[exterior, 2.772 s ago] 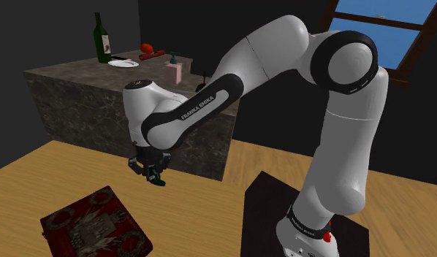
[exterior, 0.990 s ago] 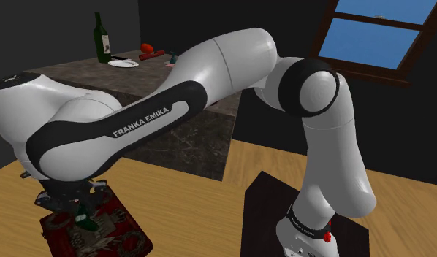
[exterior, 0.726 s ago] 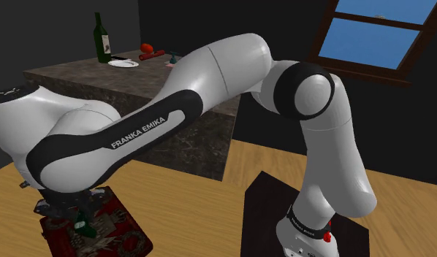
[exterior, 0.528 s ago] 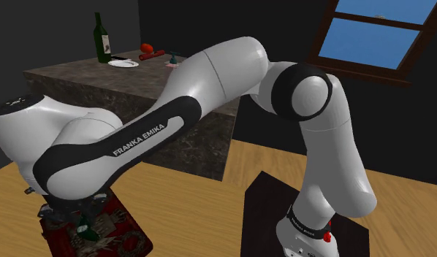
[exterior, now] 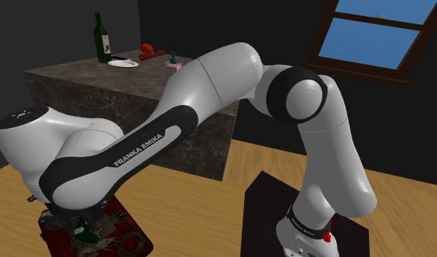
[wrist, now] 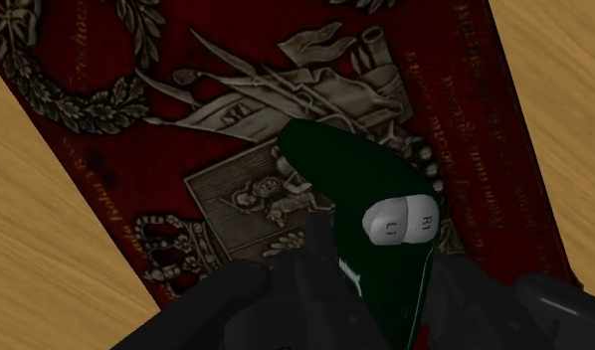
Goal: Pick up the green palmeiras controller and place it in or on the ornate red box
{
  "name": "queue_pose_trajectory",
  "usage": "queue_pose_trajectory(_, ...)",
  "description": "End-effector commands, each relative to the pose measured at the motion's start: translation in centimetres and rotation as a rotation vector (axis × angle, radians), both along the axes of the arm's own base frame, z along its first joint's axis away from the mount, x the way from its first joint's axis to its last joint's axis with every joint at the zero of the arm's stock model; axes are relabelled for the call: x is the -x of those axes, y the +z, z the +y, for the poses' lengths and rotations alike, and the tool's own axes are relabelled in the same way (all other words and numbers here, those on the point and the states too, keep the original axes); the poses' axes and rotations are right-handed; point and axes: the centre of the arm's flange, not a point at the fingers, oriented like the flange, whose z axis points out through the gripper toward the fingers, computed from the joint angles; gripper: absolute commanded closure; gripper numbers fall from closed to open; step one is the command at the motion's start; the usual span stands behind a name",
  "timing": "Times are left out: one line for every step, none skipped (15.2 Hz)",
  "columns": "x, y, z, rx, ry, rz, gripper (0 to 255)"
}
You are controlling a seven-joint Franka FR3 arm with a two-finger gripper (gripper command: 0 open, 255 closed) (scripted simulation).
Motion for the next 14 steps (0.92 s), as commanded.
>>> queue_pose_trajectory(0.1, -0.8, -0.1, 0.01, -0.001, 0.011, 255)
queue_pose_trajectory(0.1, -0.8, -0.1, 0.01, -0.001, 0.011, 255)
queue_pose_trajectory(0.1, -0.8, -0.1, 0.01, -0.001, 0.011, 255)
queue_pose_trajectory(0.1, -0.8, -0.1, 0.01, -0.001, 0.011, 255)
queue_pose_trajectory(0.0, -0.7, -0.2, 0.01, -0.001, 0.011, 0)
queue_pose_trajectory(0.0, -0.9, -0.1, 0.01, -0.001, 0.011, 0)
queue_pose_trajectory(0.1, -0.9, 0.0, 0.01, -0.001, 0.011, 0)
queue_pose_trajectory(0.1, -0.9, 0.0, 0.01, -0.001, 0.011, 0)
queue_pose_trajectory(0.1, -0.9, 0.0, 0.01, -0.001, 0.011, 0)
queue_pose_trajectory(0.1, -0.8, -0.1, 0.01, -0.001, 0.011, 0)
queue_pose_trajectory(0.1, 0.5, 0.0, 0.01, -0.001, 0.011, 0)
queue_pose_trajectory(0.1, 1.8, 0.1, 0.01, -0.001, 0.011, 0)
queue_pose_trajectory(0.1, 3.1, 0.2, 0.01, -0.001, 0.011, 0)
queue_pose_trajectory(0.0, 4.2, 0.2, 0.01, -0.001, 0.011, 0)
